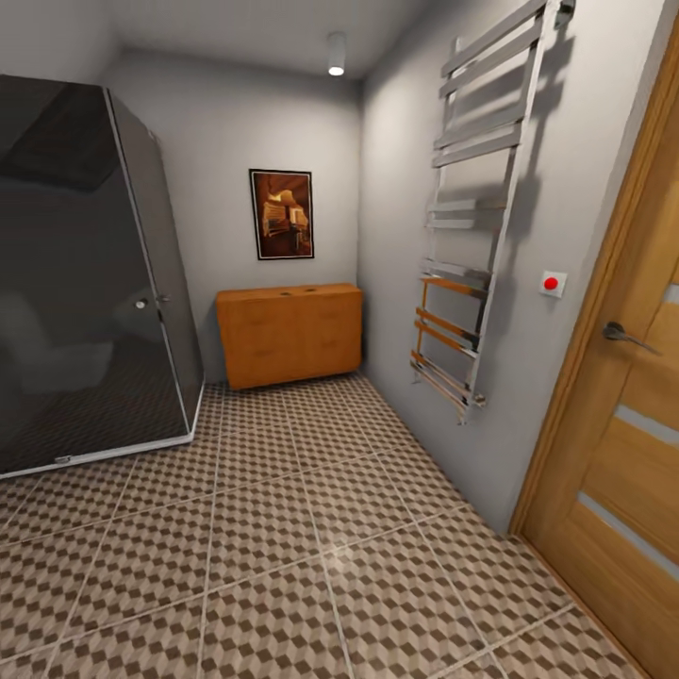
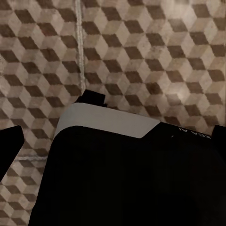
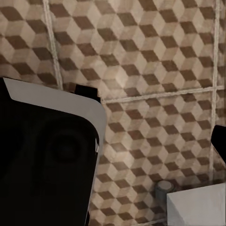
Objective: Take the four mousetraps from the cabinet in the bathroom and place them on the bathroom floor. Make sure all four end up on the same floor surface, and ensure that at least two of them are either under or directly next to the same bathroom sink.
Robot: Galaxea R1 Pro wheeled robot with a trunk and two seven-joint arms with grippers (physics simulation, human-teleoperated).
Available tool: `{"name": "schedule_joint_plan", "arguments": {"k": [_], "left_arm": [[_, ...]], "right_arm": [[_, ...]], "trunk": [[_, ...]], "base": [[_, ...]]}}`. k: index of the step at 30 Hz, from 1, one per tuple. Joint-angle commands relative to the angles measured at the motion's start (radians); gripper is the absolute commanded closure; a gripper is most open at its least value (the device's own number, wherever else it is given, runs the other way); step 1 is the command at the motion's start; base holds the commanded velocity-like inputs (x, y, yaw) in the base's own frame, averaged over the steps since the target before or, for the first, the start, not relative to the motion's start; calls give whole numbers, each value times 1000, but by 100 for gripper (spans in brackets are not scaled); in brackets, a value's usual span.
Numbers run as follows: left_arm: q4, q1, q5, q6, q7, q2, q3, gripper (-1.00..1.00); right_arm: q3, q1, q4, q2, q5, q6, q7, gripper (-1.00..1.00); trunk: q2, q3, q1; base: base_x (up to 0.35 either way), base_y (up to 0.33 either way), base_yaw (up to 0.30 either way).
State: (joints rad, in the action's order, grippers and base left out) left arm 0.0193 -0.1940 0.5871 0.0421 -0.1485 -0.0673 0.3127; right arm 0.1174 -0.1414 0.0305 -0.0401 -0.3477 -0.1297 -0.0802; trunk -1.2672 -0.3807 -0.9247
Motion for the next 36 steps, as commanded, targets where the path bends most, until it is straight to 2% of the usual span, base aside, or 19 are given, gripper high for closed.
{"name": "schedule_joint_plan", "arguments": {"k": [1, 23, 36], "left_arm": [[-1, -1, 8, 3, -3, 0, 8, -100], [-1, -1, 8, 1, -3, 0, 6, -100], [-1, -1, 7, 0, -3, -2, 7, -100]], "right_arm": [[8, -1, 3, -1, -10, -6, -4, -100], [8, -1, 3, 0, -10, -7, -4, -100], [9, -1, 3, 0, -8, -14, -5, -100]], "trunk": [[-1, -1, -1], [-1, -1, -1], [-1, -1, -1]], "base": [[313, 0, 278], [321, 0, 272], [323, 0, 59]]}}
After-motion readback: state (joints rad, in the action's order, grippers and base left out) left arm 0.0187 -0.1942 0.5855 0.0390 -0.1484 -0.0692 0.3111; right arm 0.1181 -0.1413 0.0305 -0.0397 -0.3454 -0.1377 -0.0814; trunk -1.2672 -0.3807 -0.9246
